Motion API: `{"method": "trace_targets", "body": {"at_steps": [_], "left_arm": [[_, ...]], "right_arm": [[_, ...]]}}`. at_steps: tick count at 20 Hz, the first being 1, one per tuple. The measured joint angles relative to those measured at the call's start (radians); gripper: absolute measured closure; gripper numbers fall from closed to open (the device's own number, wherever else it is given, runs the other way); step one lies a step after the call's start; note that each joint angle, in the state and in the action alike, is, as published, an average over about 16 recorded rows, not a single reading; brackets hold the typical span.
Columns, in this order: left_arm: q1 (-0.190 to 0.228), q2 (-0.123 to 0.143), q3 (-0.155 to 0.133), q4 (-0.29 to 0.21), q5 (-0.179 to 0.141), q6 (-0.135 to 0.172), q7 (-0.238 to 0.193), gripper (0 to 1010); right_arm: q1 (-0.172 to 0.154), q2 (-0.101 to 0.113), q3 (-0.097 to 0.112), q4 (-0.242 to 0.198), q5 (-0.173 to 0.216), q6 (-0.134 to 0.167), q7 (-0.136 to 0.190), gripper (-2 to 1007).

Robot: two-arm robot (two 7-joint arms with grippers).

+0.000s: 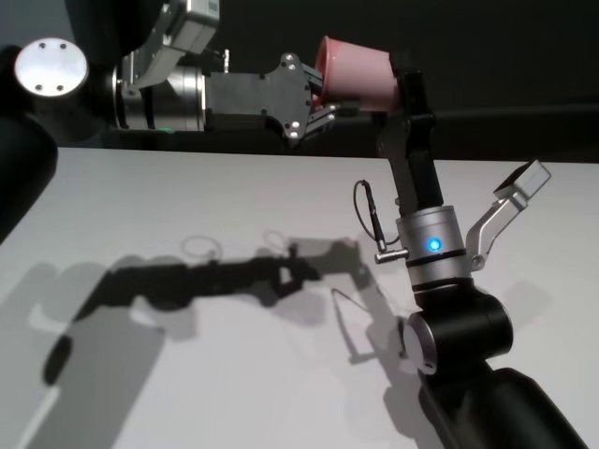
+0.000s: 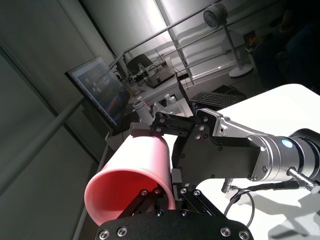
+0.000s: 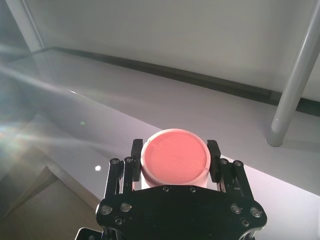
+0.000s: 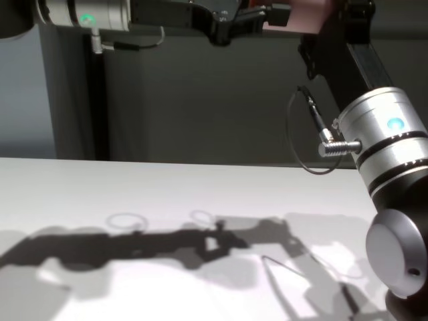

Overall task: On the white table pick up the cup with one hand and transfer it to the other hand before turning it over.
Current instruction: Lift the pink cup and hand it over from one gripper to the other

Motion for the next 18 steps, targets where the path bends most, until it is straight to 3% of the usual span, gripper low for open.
{"method": "trace_targets", "body": {"at_steps": [7, 18], "left_arm": [[0.0, 0.0, 0.0, 0.0, 0.0, 0.0, 0.0, 743], [0.0, 0.0, 0.0, 0.0, 0.0, 0.0, 0.0, 338]], "right_arm": [[0.0, 0.0, 0.0, 0.0, -0.001, 0.001, 0.0, 268], [0.0, 0.0, 0.0, 0.0, -0.001, 0.001, 0.0, 268]]}}
